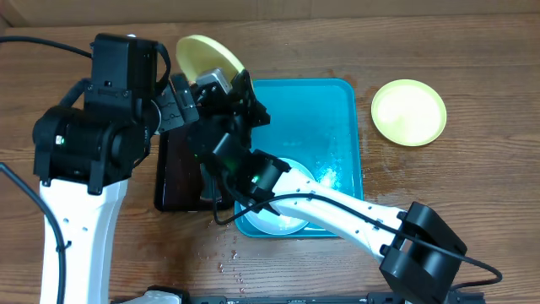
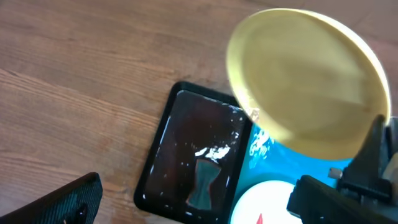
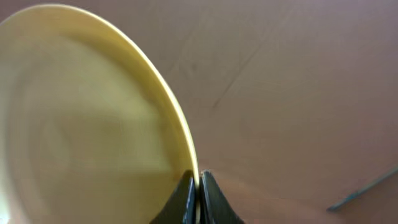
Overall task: Clean dirty plates on tray and stack at the side
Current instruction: 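Carry the yellow plate right and stack it on the other yellow plate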
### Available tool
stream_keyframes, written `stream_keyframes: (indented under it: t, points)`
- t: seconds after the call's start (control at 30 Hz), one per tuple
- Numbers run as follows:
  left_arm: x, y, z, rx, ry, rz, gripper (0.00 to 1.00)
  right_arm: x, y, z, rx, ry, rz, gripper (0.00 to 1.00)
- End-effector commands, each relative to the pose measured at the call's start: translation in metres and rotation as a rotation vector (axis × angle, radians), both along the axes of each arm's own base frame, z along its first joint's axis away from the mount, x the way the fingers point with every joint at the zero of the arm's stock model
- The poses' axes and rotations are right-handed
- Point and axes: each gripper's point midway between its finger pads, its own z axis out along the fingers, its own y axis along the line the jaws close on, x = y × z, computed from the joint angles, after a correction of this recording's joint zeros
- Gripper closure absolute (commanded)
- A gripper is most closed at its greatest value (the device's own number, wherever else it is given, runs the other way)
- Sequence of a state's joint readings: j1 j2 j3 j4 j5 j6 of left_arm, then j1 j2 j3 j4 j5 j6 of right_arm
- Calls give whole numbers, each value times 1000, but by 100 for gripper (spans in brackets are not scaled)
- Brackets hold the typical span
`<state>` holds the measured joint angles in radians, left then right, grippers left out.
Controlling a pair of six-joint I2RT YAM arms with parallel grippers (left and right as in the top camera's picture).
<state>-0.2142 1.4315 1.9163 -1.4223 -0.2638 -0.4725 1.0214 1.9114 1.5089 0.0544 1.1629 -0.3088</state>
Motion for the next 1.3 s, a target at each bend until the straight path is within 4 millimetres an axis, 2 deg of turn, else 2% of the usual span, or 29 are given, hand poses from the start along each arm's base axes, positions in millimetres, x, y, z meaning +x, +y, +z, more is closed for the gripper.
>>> stream_keyframes:
  t: [0.0, 0.13, 0.23, 0.43, 0.6, 0.7, 0.83, 0.93, 1.03, 1.1, 1.13, 1.17, 1.27]
  points:
    - [4, -10, -2, -28, 3, -30, 0, -1, 11, -8, 251, 71, 74, 96]
    - [4, -10, -2, -28, 3, -30, 0, 3, 10, -50, 384, 258, 113, 96]
    - [4, -10, -2, -28, 3, -30, 0, 11, 0, -72, 495, 371, 97, 96]
    - [4, -10, -2, -28, 3, -30, 0, 37, -37, -79, 687, 509, 67, 96]
    - [4, -10, -2, -28, 3, -30, 0, 61, -90, -79, 834, 630, 52, 96]
    - [4, -10, -2, -28, 3, -30, 0, 75, -141, -91, 894, 693, -24, 96]
    - [4, -10, -2, -28, 3, -30, 0, 86, -228, -107, 943, 708, -214, 96]
    - [4, -10, -2, -28, 3, -30, 0, 87, -298, -116, 982, 692, -371, 96]
    - [4, -10, -2, -28, 3, -30, 0, 77, -355, -124, 1017, 685, -507, 96]
    - [4, -10, -2, -28, 3, -30, 0, 66, -390, -131, 1040, 688, -594, 96]
    - [4, -10, -2, -28, 3, -30, 0, 55, -413, -138, 1057, 694, -658, 96]
    - [4, -10, -2, -28, 3, -30, 0, 47, -427, -145, 1068, 700, -700, 96]
    - [4, -10, -2, -28, 3, -30, 0, 30, -448, -160, 1087, 721, -773, 96]
